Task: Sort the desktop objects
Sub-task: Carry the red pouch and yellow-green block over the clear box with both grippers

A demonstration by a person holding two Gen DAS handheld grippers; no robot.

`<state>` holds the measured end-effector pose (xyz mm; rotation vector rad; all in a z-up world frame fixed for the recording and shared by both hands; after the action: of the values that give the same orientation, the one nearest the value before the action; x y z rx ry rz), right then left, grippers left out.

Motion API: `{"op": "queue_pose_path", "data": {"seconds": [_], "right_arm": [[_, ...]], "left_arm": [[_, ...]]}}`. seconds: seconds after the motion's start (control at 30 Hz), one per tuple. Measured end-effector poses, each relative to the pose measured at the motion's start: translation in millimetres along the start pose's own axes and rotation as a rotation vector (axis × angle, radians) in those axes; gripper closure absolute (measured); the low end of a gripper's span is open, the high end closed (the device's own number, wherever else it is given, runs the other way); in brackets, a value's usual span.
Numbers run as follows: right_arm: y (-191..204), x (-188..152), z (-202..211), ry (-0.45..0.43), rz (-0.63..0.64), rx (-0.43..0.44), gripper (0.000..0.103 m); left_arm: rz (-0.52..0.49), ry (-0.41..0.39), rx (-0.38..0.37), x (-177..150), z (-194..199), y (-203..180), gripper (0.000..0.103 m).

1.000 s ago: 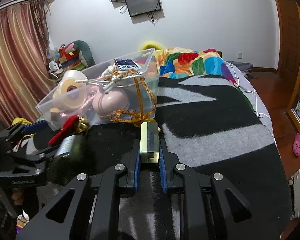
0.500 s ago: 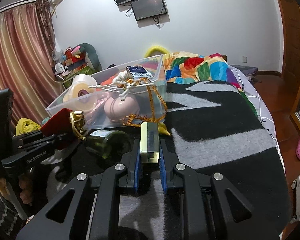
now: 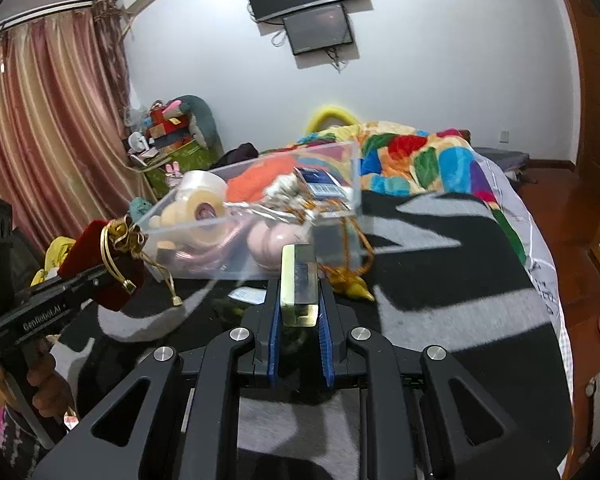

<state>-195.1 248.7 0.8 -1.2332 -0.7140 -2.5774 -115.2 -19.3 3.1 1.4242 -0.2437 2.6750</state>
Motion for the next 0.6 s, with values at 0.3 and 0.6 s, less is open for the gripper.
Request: {"op": "queue_pose_path", "data": {"seconds": [0.3, 0.6], "right_arm": [[30, 30, -2, -0.054, 0.082, 0.036, 0.088], [55, 54, -14, -0.080, 0.136, 0.057, 0.088]], "left_arm": [[0.025, -0.072, 0.061, 33, 12, 23, 0.091], [0.127, -0.045, 0.006, 59, -21, 59, 0.091]]}}
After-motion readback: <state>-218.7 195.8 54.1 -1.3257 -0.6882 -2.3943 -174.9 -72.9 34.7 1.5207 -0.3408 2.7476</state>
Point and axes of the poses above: each gripper's, at about its wrist camera, not at the fingertips, and z roughly against the way its jaws point, y to its left, x to its top, the point moved 1 cm from there along -z, roughly the way its jaws point, and after that the axes turned 7 degrees about -z, right-handed, at the moved point
